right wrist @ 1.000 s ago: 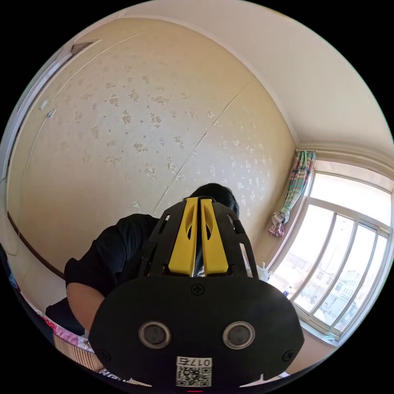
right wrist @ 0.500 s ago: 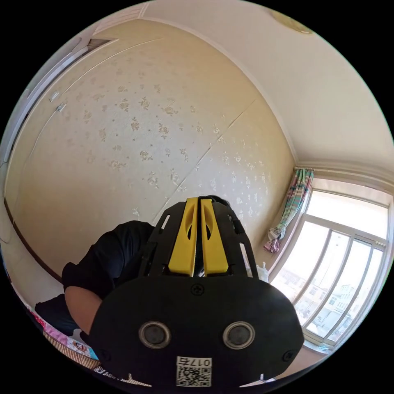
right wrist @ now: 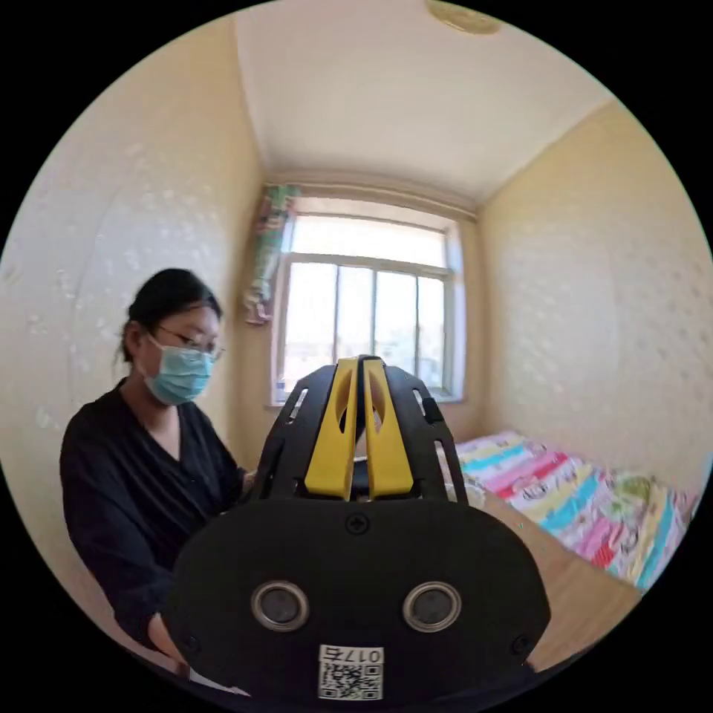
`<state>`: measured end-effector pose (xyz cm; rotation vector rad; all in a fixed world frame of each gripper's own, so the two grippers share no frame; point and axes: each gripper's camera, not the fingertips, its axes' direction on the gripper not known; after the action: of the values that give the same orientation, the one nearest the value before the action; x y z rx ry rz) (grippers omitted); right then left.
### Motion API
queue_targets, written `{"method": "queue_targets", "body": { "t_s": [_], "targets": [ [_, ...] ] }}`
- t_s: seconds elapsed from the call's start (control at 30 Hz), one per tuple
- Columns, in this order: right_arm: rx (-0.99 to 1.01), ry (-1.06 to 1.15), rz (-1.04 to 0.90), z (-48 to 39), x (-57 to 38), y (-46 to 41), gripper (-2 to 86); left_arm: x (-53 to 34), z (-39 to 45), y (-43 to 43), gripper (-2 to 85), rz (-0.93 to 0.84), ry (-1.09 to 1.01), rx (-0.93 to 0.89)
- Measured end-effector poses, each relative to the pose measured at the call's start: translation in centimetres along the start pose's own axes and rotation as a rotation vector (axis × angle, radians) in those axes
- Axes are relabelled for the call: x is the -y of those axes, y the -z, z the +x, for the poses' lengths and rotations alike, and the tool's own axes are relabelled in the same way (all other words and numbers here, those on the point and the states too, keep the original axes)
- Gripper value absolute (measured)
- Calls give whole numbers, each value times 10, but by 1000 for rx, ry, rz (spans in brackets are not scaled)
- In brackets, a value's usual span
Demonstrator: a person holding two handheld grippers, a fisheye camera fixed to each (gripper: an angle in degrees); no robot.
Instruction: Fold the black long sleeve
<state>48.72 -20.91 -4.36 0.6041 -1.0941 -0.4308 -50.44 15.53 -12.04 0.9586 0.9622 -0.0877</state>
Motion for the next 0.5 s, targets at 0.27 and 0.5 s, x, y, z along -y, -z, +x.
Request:
{"method": "queue_targets", "body": {
  "t_s": [0.27,0.5],
  "targets": [
    [-19,75,-106,-89,-51,-33,8,41,60,52,-10,143,-180,96],
    [-316,226,280,-226,-53,2,7,54,106,95,-10,344,-319,50]
  ]
}}
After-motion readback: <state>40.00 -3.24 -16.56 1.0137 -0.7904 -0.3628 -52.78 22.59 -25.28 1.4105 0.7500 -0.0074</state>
